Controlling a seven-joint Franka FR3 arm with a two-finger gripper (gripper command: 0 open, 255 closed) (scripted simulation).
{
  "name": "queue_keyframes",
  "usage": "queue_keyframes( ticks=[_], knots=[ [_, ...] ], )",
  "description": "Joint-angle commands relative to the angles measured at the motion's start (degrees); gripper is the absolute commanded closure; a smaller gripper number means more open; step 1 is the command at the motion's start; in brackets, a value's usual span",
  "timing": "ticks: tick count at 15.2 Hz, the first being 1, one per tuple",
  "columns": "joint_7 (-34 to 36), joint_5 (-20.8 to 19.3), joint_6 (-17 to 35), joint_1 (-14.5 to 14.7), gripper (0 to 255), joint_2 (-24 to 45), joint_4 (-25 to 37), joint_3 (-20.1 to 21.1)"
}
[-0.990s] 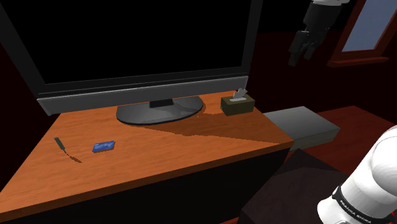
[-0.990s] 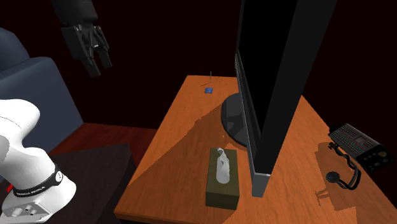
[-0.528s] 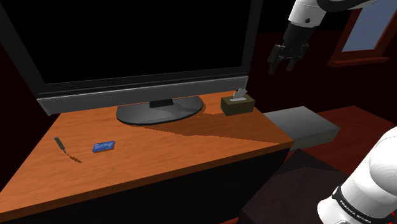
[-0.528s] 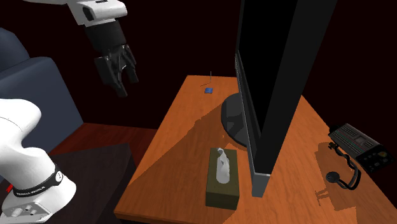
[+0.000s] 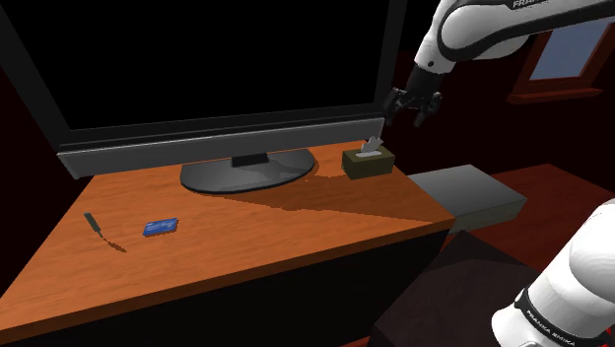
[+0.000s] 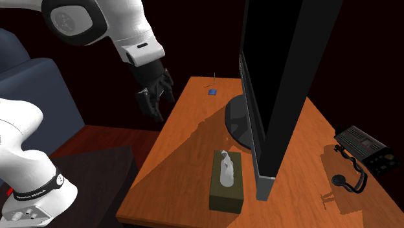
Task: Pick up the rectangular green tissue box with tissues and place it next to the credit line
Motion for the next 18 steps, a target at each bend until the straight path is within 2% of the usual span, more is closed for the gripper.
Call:
queue_keyframes(
  ticks=[1,7,12,14,18],
  knots=[
    [1.66,1.33,4.42,-0.50,0,3.69,0.32,-0.57],
    [5.42,6.61,16.01,-1.16,0,15.17,2.84,-2.26],
    [6.59,13.27,24.05,-1.33,0,25.31,6.94,-3.74],
    [6.47,16.65,26.74,-1.52,0,29.45,9.09,-4.14],
    [5.64,18.52,28.98,-1.51,0,32.47,9.98,-3.85]
  ],
)
